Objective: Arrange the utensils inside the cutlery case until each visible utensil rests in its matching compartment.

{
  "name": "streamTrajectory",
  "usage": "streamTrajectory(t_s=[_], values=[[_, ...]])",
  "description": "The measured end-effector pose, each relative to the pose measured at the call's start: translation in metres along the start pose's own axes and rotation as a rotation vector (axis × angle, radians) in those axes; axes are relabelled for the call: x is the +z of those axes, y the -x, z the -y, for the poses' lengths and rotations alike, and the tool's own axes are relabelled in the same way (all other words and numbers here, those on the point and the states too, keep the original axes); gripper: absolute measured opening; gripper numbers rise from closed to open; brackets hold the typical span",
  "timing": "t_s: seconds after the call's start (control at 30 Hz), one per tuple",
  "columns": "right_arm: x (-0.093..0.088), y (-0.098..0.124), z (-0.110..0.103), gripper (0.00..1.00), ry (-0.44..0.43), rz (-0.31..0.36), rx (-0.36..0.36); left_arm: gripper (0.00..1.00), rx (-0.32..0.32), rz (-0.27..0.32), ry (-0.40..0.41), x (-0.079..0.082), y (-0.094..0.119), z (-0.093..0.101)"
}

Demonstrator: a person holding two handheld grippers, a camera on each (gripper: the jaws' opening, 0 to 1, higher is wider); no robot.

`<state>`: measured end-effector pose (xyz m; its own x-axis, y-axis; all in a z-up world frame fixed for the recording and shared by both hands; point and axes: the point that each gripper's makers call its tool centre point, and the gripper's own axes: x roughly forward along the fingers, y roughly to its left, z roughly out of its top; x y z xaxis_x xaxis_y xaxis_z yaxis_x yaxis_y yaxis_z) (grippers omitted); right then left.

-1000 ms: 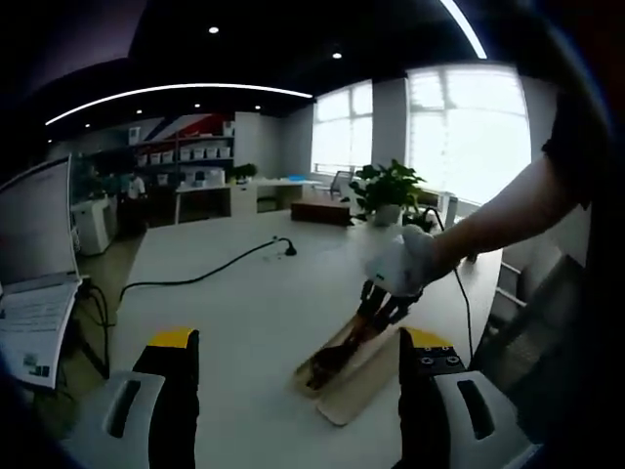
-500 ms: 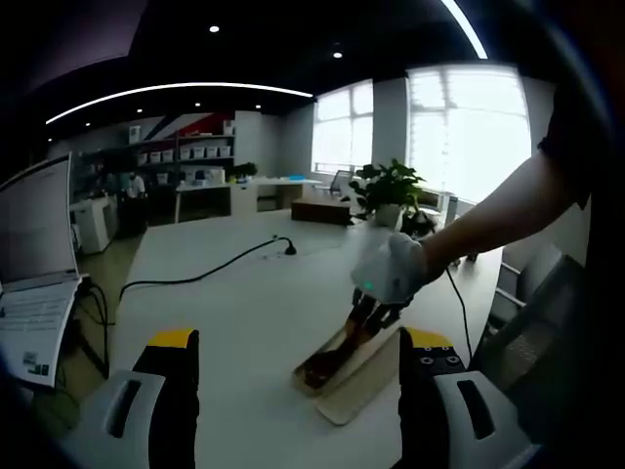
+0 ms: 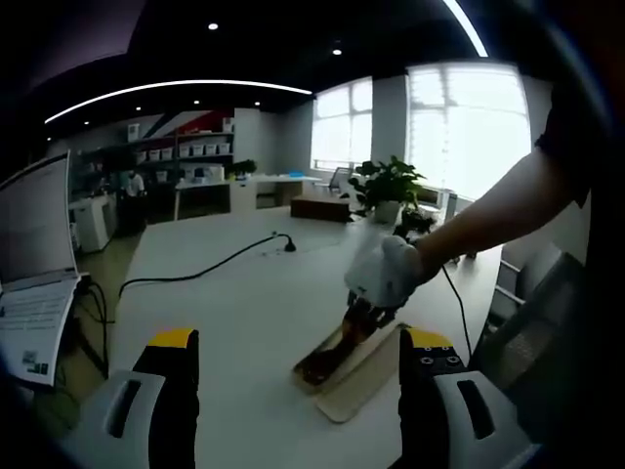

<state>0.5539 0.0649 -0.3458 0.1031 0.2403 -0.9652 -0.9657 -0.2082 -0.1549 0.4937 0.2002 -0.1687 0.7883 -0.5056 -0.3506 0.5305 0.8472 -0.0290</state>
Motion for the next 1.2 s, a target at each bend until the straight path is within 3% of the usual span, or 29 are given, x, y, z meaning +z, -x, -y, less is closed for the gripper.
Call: streamTrajectory(t_s=[0.5, 0.63, 0.73, 0.97, 1.2], values=[[0.004, 0.000, 0.002, 0.03, -0.016, 0.029, 0.004, 0.87, 0.001, -0.004, 0.004, -0.002, 0.000, -0.001], [0.004, 0.007, 0.007, 0.12, -0.050, 0.052, -0.024, 0.87, -0.001, -0.002, 0.002, -0.001, 0.000, 0.000], [0.002, 0.014, 0.008, 0.12, -0.067, 0.068, -0.039, 0.87, -0.010, -0.011, -0.006, -0.003, -0.002, 0.002], [-0.006, 0.044, 0.018, 0.21, -0.207, 0.174, -0.147, 0.87, -0.008, -0.018, -0.008, -0.004, -0.003, 0.002], [-0.019, 0.073, 0.017, 0.25, -0.303, 0.226, -0.238, 0.87, -0.014, -0.028, -0.021, -0.005, -0.005, 0.005]])
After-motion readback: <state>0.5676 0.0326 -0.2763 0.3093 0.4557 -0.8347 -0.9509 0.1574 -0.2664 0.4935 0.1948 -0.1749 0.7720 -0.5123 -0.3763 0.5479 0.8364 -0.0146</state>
